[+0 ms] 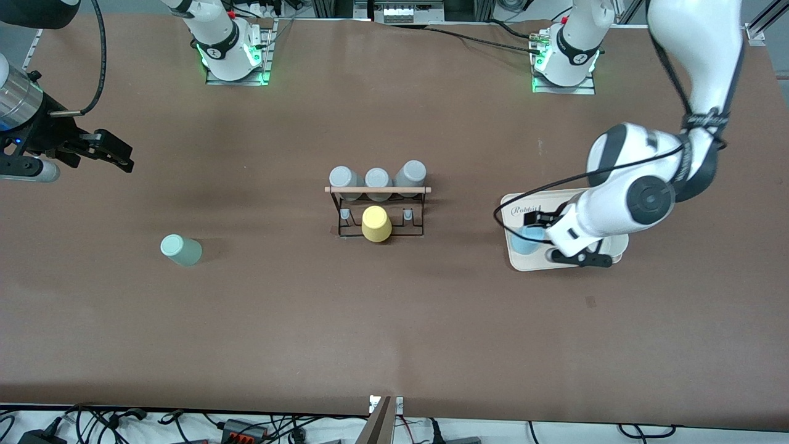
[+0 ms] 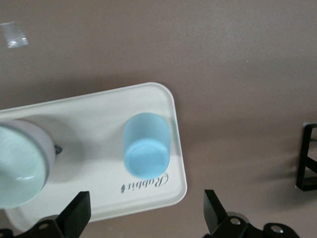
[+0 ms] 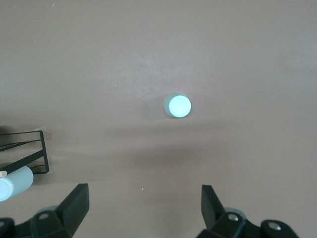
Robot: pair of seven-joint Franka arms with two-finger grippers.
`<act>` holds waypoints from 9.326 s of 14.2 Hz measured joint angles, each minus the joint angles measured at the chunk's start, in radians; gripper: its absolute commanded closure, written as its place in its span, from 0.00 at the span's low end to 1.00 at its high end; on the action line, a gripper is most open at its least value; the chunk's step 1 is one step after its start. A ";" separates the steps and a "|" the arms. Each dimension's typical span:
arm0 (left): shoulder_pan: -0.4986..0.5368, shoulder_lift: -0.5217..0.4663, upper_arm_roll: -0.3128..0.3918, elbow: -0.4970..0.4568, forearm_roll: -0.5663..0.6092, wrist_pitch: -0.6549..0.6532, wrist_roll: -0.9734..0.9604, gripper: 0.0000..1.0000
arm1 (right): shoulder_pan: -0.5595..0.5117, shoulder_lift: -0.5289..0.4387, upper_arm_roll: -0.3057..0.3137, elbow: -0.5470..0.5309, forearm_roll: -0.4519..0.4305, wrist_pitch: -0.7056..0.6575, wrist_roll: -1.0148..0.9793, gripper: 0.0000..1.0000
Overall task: Hang scattered cups on rack with three cups
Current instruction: 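Lower the left gripper over the light blue cup on the tray, then close the left gripper on the light blue cup and lift it, then carry the light blue cup with the left gripper to the rack, then hang the light blue cup beside the yellow cup, open the left gripper, then raise the left gripper from the rack while the right gripper reaches out, then lower the right gripper to the teal cup while the left gripper retracts, then close the right gripper on the teal cup and lift it, then carry the teal cup with the right gripper to the rack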
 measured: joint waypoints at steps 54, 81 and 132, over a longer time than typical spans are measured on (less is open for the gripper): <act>-0.389 0.266 -0.001 0.505 -0.187 -0.125 -0.425 0.99 | 0.000 0.000 0.000 0.000 0.000 0.000 0.001 0.00; -0.059 -0.085 0.037 0.556 0.058 -0.641 -0.335 0.00 | -0.058 0.358 -0.017 -0.136 -0.046 0.352 -0.121 0.00; 0.219 -0.413 -0.239 0.012 0.063 -0.356 -0.270 0.00 | 0.459 0.563 0.052 0.162 0.089 0.319 0.585 0.79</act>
